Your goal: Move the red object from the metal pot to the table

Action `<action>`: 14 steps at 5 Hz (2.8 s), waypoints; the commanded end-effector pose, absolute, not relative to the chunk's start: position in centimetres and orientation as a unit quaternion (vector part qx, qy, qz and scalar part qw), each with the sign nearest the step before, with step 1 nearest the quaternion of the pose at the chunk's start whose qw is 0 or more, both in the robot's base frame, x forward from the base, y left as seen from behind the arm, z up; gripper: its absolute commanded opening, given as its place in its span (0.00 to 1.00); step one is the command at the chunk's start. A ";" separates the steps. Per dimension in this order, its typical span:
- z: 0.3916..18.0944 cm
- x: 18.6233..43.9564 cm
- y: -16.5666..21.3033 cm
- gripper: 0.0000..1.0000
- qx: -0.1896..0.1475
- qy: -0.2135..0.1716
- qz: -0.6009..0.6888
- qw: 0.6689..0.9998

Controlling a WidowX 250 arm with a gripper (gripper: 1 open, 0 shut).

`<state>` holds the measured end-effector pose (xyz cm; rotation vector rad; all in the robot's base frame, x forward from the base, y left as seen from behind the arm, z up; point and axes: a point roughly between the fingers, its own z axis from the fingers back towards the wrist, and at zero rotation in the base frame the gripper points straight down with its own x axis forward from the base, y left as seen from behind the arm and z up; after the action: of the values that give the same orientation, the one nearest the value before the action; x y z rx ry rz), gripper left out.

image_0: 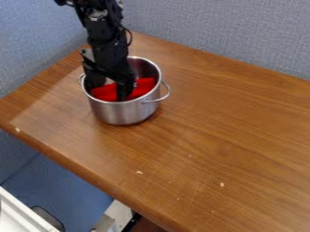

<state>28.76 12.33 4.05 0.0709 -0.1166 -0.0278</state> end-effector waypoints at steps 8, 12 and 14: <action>1.9 24.8 9.9 0.00 -0.041 -0.029 -0.003 0.999; 2.3 24.0 10.0 0.00 -0.044 -0.039 0.022 0.998; 2.6 23.8 10.3 0.00 -0.044 -0.040 0.037 0.998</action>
<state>26.23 10.93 4.37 -0.0441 -0.1683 0.0307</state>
